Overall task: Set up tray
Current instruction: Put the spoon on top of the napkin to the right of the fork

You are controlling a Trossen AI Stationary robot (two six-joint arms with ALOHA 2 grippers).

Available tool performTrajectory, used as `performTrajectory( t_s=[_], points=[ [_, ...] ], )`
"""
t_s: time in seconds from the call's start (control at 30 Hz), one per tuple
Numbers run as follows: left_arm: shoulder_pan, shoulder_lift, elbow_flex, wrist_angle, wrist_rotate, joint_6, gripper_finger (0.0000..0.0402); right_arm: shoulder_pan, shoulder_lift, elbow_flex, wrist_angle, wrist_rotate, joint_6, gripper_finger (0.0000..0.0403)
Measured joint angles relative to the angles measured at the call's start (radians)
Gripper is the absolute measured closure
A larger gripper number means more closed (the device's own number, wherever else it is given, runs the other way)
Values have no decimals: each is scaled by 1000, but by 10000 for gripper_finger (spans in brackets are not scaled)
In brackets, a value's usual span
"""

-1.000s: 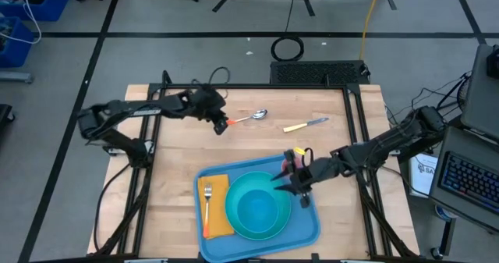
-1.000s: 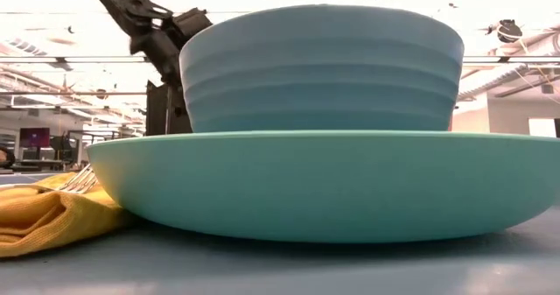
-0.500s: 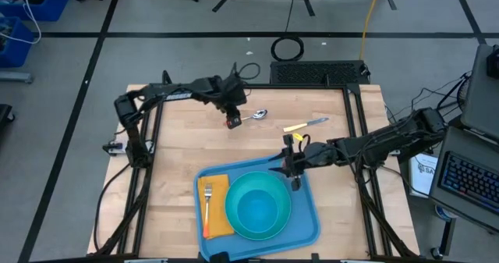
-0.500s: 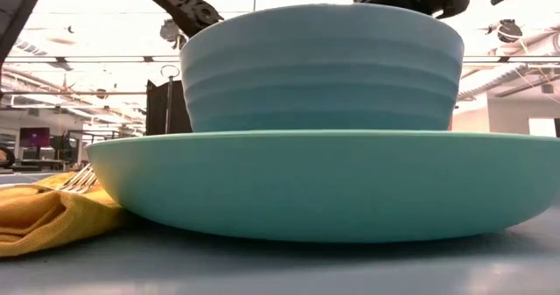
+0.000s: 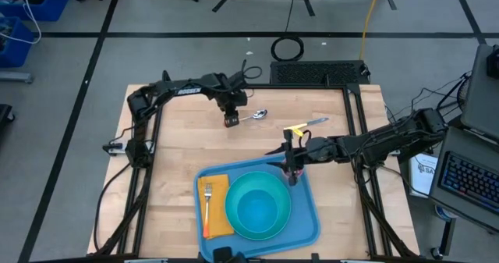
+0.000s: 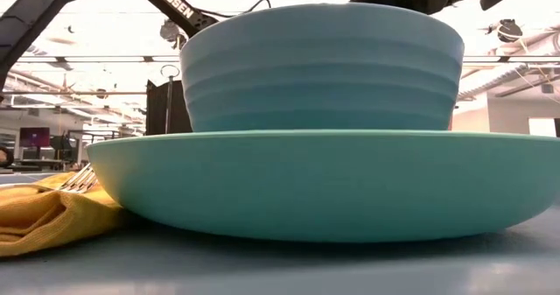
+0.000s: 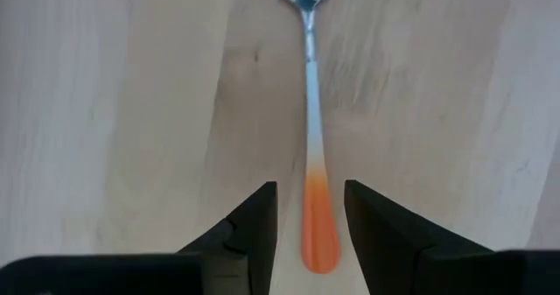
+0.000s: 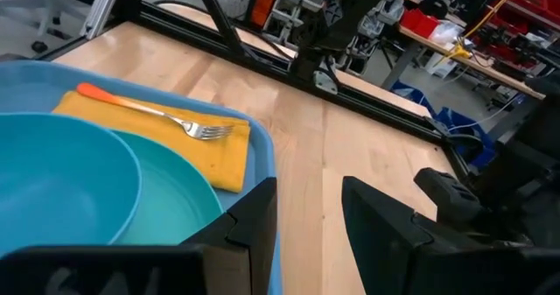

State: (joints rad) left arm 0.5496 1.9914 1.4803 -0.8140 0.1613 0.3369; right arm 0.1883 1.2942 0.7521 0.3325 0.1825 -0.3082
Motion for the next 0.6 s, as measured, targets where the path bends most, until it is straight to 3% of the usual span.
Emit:
performTrajectory(
  t_s=[0.6],
  points=[
    [-12,67,-2,58,7,36,265,-13,0,0,0,-1,-2,280]
  ],
)
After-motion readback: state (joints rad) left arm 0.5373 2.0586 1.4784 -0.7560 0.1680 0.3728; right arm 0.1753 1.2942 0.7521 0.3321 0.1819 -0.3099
